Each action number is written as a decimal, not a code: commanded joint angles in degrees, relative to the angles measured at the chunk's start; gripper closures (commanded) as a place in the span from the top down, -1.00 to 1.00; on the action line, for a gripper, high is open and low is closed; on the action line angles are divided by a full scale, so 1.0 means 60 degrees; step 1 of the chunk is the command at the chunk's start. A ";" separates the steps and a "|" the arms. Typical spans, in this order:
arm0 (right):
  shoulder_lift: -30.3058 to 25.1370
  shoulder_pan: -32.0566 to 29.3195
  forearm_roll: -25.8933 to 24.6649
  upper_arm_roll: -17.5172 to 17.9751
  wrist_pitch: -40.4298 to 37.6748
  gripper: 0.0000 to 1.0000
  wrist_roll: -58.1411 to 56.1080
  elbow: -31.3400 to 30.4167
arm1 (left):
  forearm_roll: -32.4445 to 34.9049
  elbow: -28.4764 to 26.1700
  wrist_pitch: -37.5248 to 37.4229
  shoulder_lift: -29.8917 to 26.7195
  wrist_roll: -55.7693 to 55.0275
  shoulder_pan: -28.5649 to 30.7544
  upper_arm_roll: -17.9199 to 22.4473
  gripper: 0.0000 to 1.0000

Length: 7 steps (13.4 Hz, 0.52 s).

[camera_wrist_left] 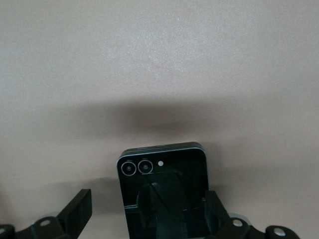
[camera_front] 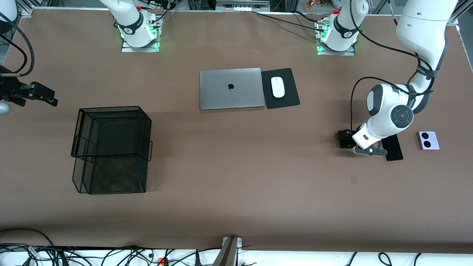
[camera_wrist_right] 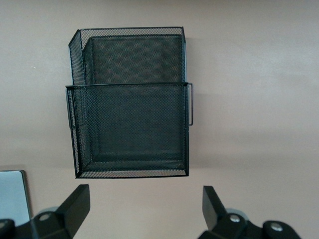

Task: Place phones with both arms
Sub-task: 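Grasp the small black flip phone with the left gripper and lift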

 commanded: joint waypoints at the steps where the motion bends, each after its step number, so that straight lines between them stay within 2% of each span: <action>1: -0.0162 -0.0080 0.0146 0.0049 -0.0093 1.00 0.0047 -0.0049 | 0.0010 -0.0038 0.0104 0.0079 0.0170 0.0223 -0.0089 1.00; 3: -0.0162 -0.0080 0.0161 0.0049 -0.0049 1.00 0.0047 -0.0049 | -0.0048 -0.0068 0.0118 0.0137 0.0141 0.0282 -0.0103 1.00; 5: -0.0148 -0.0080 0.0146 0.0049 -0.0063 1.00 0.0047 -0.0049 | -0.0924 -0.0082 0.0104 0.0152 0.0184 0.0267 -0.0219 1.00; 7: -0.0133 -0.0080 0.0146 0.0049 -0.0063 1.00 0.0047 -0.0049 | -0.0957 -0.0068 0.0104 0.0196 0.0185 0.0282 -0.0294 1.00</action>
